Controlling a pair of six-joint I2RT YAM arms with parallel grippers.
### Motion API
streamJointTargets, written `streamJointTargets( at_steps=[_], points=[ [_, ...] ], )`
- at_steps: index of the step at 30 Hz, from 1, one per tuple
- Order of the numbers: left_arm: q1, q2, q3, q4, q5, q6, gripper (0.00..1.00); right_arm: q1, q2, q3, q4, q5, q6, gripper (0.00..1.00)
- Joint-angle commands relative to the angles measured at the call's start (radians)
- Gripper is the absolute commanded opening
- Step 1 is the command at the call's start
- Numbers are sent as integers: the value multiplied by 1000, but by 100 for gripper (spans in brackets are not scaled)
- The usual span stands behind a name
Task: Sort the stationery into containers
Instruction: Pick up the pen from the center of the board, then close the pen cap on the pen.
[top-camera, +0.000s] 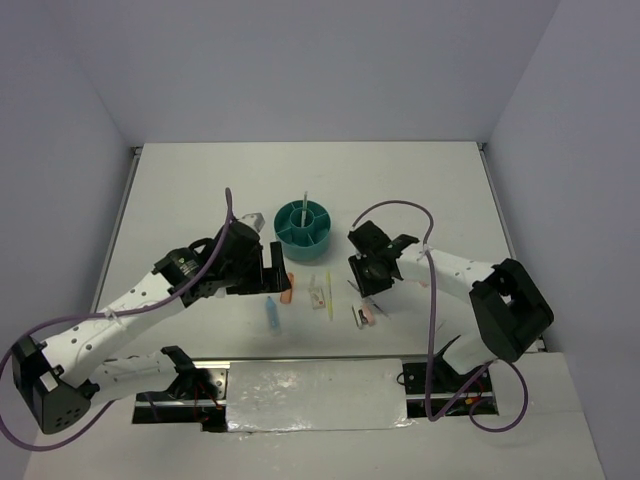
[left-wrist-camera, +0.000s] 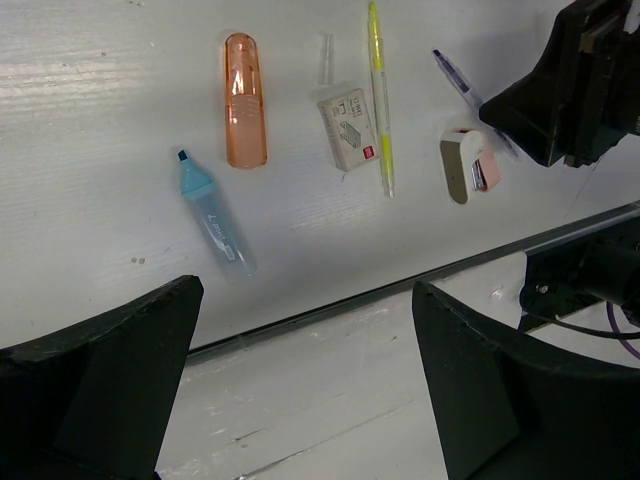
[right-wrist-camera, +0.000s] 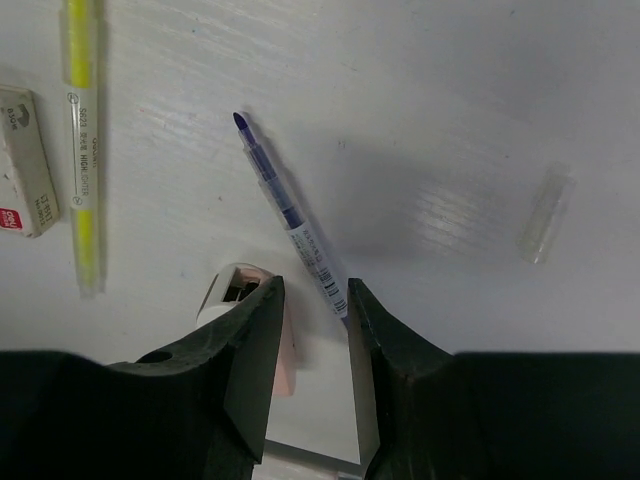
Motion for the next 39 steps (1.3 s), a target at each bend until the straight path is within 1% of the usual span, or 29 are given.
streamJointTargets(
  at_steps=[1, 4, 11, 13, 16, 17, 19, 20, 21, 24, 26, 27, 29, 30, 32, 33, 34, 36, 39],
  points=[
    [-5, -34, -21, 10, 19, 2, 99, 21, 18, -16, 52, 24, 25, 39],
    [-6, -39, -28, 9, 22, 5, 99, 24, 36, -22, 58, 42, 30, 39],
    [-6, -30, -16, -2, 16, 18, 99, 32, 104, -20, 54, 84, 65, 31],
    [-6, -22, -8, -2, 14, 19, 99, 33, 116, -19, 53, 94, 74, 26],
    [-6, -2, 7, 3, 16, 21, 99, 33, 113, -20, 57, 107, 86, 17],
    [-8, 4, 10, 9, 16, 22, 99, 33, 98, -20, 53, 113, 91, 13],
    [-8, 31, 27, 17, 17, 22, 99, 32, 69, -11, 40, 152, 116, 10],
    [-11, 42, 34, 29, 16, 22, 99, 33, 31, -3, 14, 165, 123, 5],
    [-15, 56, 48, 36, 9, 22, 98, 32, 9, 16, -3, 176, 135, 1],
    [-40, 123, 76, 61, -15, 27, 94, 33, -86, 67, -64, 196, 145, 0],
    [-57, 185, 103, 79, -35, 39, 86, 30, -134, 99, -129, 228, 149, 0],
    [-60, 205, 122, 101, -38, 44, 80, 30, -182, 134, -153, 243, 160, 0],
    [-71, 272, 140, 118, -57, 61, 74, 19, -233, 165, -215, 258, 168, 0],
    [-74, 319, 159, 130, -63, 74, 68, 15, -281, 190, -232, 252, 174, 0],
    [-80, 364, 176, 135, -83, 84, 65, 13, -325, 216, -276, 231, 185, 0],
    [-81, 383, 189, 139, -90, 88, 58, 13, -347, 222, -288, 222, 186, 0],
    [-84, 418, 196, 155, -98, 96, 54, 13, -391, 224, -301, 216, 191, 0],
    [-84, 468, 211, 167, -107, 100, 51, 13, -436, 230, -333, 203, 195, 0],
    [-84, 534, 232, 181, -115, 105, 53, 13, -507, 240, -373, 183, 192, 0]
  ],
)
